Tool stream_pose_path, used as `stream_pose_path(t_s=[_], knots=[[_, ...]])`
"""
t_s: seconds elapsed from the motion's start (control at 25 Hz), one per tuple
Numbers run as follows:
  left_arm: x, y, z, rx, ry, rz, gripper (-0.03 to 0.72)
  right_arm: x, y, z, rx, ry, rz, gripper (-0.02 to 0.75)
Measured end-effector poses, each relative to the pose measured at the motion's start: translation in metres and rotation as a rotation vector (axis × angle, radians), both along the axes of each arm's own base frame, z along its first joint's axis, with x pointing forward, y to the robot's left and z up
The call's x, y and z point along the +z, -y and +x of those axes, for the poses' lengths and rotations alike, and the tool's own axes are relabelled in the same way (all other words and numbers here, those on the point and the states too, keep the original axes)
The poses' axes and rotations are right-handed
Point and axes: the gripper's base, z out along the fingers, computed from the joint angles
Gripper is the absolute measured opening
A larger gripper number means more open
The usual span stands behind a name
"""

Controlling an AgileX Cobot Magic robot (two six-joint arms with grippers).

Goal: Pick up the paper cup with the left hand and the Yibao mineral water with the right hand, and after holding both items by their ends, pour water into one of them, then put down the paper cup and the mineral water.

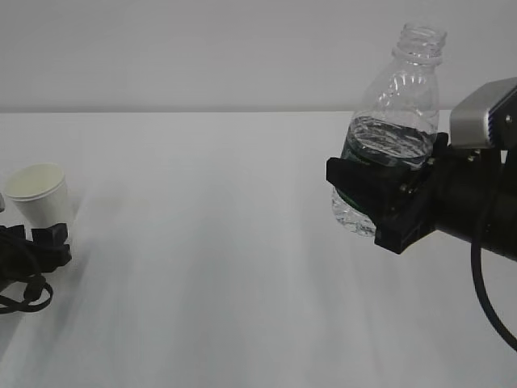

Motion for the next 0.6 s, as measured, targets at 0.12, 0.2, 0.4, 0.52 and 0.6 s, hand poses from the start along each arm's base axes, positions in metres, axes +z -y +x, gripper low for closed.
stream_pose_path(t_s=[0.12,0.2,0.4,0.52,0.6], knots=[[0.001,0.000,0.003,0.002,0.010,-0.001,0.470,0.000,0.000,0.000,0.000,0.000,0.000,0.417],[0.001,0.000,0.005,0.006,0.015,-0.002,0.486,0.000,0.000,0.000,0.002,0.003,0.003,0.417],[-0.001,-0.002,0.009,0.033,0.018,-0.001,0.554,0.000,0.000,0.000,0.001,0.000,0.006,0.417],[-0.002,-0.004,0.011,0.041,0.018,-0.001,0.579,0.000,0.000,0.000,0.001,-0.003,0.011,0.417],[-0.002,-0.005,0.012,0.047,0.022,-0.001,0.585,0.000,0.000,0.000,0.000,-0.006,0.015,0.417]])
